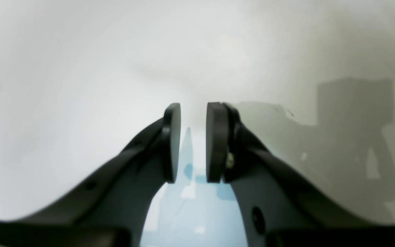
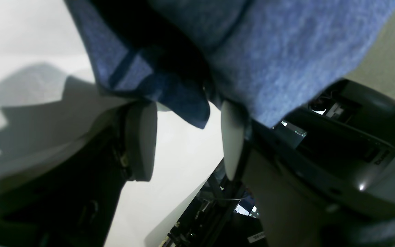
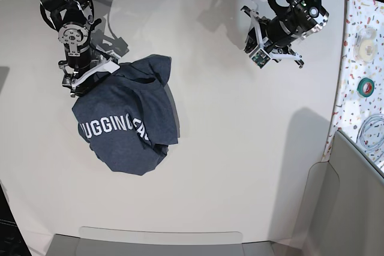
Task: Layout the t-shirt on the table in an organized manner, then fold the t-shirt properly
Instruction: 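Lower the right gripper and pinch the t-shirt edge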
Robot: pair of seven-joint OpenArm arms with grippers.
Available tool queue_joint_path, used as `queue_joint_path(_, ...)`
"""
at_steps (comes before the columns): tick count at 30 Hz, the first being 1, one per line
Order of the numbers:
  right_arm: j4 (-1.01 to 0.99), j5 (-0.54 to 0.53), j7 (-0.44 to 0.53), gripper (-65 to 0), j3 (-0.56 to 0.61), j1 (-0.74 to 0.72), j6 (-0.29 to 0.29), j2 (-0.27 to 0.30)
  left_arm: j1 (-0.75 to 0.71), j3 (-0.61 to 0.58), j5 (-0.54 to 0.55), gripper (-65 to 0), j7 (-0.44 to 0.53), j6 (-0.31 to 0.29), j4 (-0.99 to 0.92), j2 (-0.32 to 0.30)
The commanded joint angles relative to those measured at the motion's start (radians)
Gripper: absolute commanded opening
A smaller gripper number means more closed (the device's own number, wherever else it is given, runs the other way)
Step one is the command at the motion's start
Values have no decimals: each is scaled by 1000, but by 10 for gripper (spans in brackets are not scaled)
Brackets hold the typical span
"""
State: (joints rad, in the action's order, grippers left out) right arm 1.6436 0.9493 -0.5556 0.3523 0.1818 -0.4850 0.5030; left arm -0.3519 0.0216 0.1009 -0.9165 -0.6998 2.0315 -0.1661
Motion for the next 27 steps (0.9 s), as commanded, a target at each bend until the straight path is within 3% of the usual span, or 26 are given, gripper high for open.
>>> queue_joint_path(1,-26,-83,44,-331,17,26,-146,3,4,4,9,-517,15,4,19,-5)
queue_joint_path(8,13,32,39,-331,8,68,-154,44,6,2,9,-517,15,4,18,-5)
queue_joint_path(15,59,44,-74,-331,6,71,-149,79,6,8,9,-517,15,4,18,24)
queue_joint_path(21,50,52,-139,-331,1,31,-148,75,3,1,9,-517,15,4,18,29)
queue_joint_path(27,-70,204,-160,-331,1,-9,-146,21,3,7,9,-517,15,4,18,29)
